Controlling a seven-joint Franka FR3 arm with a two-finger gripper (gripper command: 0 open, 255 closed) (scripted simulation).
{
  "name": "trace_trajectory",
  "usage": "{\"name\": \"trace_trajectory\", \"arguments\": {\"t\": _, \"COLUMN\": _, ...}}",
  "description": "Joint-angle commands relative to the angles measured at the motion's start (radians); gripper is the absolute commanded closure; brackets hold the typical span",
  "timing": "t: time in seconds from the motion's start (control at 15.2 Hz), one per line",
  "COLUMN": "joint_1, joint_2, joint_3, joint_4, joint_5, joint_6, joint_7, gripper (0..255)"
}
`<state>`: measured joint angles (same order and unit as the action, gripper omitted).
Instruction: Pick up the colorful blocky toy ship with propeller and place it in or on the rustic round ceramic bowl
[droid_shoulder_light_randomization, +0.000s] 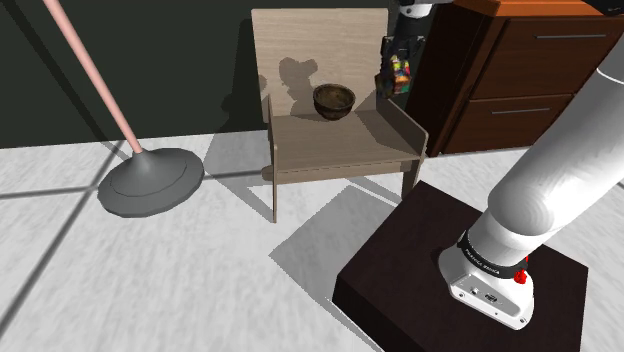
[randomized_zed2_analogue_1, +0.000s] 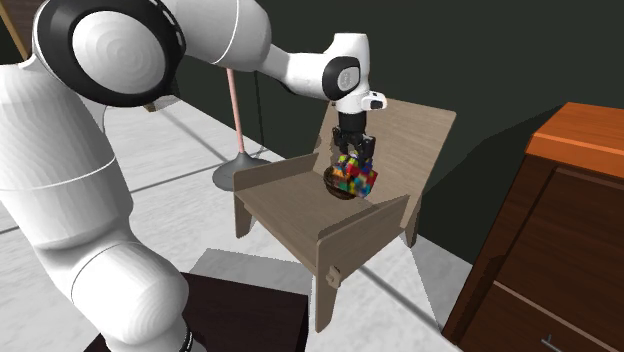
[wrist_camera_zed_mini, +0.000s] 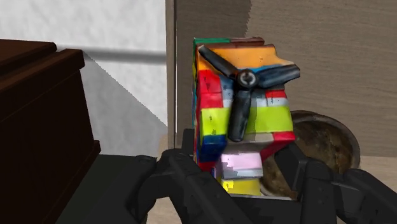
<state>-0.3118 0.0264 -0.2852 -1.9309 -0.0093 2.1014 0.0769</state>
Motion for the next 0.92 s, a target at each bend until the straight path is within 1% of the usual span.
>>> {"name": "trace_trajectory", "arguments": {"t": 0.0, "joint_1": 0.001, "joint_2": -0.006, "joint_3": 0.001, "joint_4": 0.025, "joint_5": -0.002, "joint_6": -0.030, "joint_7": 0.003, "gripper": 255}}
{"name": "trace_trajectory", "arguments": {"t": 0.26, "joint_1": 0.002, "joint_2": -0.013, "joint_3": 0.001, "joint_4": 0.059, "joint_5": -0.004, "joint_6": -0.070, "joint_7": 0.004, "gripper": 255}}
{"name": "trace_trajectory", "arguments": {"t": 0.59, "joint_1": 0.031, "joint_2": 0.137, "joint_3": 0.032, "joint_4": 0.263, "joint_5": 0.026, "joint_6": -0.131, "joint_7": 0.059, "gripper": 255}}
{"name": "trace_trajectory", "arguments": {"t": 0.86, "joint_1": 0.047, "joint_2": 0.274, "joint_3": 0.053, "joint_4": 0.466, "joint_5": 0.048, "joint_6": -0.200, "joint_7": 0.100, "gripper": 255}}
